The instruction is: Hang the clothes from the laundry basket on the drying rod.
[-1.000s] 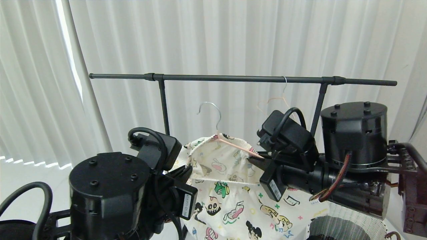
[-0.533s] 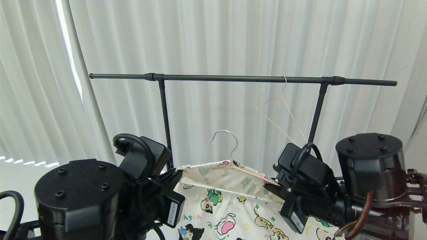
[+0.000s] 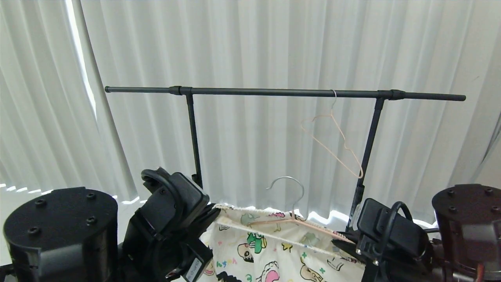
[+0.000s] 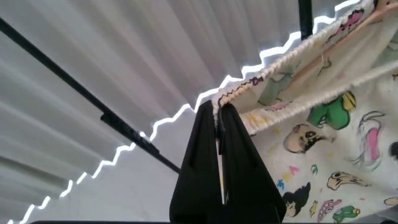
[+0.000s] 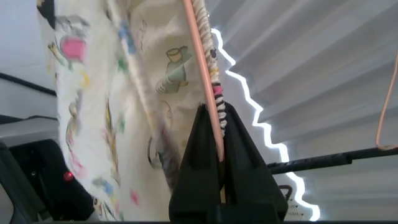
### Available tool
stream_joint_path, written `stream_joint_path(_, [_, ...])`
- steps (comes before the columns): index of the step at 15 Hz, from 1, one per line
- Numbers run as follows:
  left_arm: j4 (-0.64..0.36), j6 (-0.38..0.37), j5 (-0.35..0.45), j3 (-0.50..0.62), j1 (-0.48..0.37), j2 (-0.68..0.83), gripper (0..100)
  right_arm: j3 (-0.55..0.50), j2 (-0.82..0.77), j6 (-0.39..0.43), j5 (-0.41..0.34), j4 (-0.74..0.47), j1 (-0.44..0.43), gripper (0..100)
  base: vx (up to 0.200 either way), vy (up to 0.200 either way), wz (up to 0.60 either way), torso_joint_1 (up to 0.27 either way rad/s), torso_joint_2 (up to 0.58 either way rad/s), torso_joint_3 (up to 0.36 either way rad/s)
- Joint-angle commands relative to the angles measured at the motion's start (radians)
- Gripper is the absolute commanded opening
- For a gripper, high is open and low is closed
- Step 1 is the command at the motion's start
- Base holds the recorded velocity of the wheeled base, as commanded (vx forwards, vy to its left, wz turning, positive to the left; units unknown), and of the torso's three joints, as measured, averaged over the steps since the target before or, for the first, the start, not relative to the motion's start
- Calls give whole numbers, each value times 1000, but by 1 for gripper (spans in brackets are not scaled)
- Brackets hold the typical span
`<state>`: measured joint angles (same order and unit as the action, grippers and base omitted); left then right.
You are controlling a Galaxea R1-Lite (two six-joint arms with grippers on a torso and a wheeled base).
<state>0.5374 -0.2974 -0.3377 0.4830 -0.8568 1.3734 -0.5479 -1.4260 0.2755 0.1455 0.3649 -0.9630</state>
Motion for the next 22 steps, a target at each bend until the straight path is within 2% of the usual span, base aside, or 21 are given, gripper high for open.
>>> stream_joint_path(1, [1,-19,25,3,45,-25,0,32,25,13,-1,-1,0,0,0,0,0,0,0,0])
stream_joint_path(5, [1,-37,126,3,62,-45,0,46,32,37,-17,0,0,0,0,0,0,0,0,0])
stream_joint_path(7, [-1,-81,189,-15,62,-39,0,45,42,37,-32,2,0,0,0,0,0,0,0,0])
stream_joint_path(9, [-1,-111,209,-27,70,-11,0,46,64,36,-55,2,0,0,0,0,0,0,0,0])
stream_joint_path(12, [-1,-111,218,-35,41,-10,0,46,68,33,-58,62,0,0,0,0,0,0,0,0])
stream_joint_path(17, [-2,-111,244,-37,4,-62,0,49,62,31,-58,66,-2,0,0,0,0,0,0,0])
stream_joint_path(18, [-2,-111,246,-38,4,-63,100,48,62,31,-58,66,-2,0,0,0,0,0,0,0])
stream_joint_path(22, [-2,-111,244,-87,4,-82,100,45,67,19,-55,68,10,0,0,0,0,0,0,0])
